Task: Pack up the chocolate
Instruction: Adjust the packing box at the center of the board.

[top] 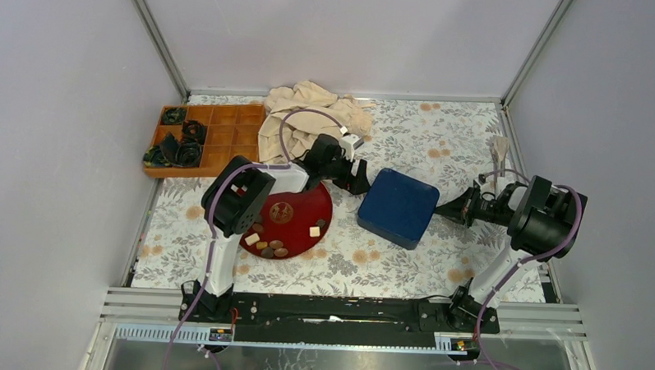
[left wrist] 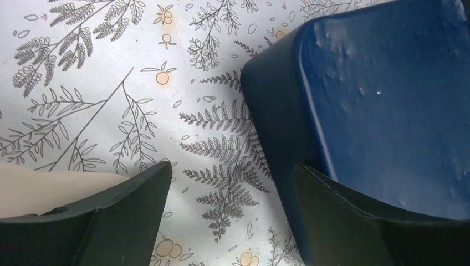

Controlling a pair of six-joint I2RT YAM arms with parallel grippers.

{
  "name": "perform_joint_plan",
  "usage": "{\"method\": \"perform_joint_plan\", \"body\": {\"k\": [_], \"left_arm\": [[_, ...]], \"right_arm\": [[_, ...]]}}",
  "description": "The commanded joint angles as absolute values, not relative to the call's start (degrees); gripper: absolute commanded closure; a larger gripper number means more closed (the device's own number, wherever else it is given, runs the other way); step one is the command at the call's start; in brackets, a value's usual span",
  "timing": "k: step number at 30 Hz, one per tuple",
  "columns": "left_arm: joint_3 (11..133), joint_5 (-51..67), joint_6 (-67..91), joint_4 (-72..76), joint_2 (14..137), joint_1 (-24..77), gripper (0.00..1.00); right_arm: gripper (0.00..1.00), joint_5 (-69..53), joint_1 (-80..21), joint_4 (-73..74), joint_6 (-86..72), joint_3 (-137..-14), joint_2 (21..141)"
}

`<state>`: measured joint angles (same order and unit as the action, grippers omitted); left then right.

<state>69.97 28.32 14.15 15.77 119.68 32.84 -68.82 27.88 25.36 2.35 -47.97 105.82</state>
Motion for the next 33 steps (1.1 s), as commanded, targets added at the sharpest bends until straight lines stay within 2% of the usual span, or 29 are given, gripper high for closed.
{"method": "perform_joint_plan", "body": {"k": [1, 15, 27, 33], "left_arm": [[72.24, 32.30, 13.58, 13.14, 122.30, 34.99, 0.11], [74.90, 33.33, 12.65, 10.65, 124.65, 36.67, 0.11], [75.33, 33.96, 12.57, 10.37, 125.24, 37.69, 0.11], [75.48, 34.02, 12.55, 10.37, 125.15, 37.96, 0.11]], "right_arm": [[0.99, -75.90, 27.27, 31.17, 6.66, -49.66, 108.51], [0.94, -77.95, 26.31, 32.77, 8.23, -49.99, 108.63], [0.76, -77.08, 25.31, 32.70, 7.82, -50.27, 109.41], [0.72, -77.25, 25.22, 32.70, 7.82, -50.27, 109.43]]}}
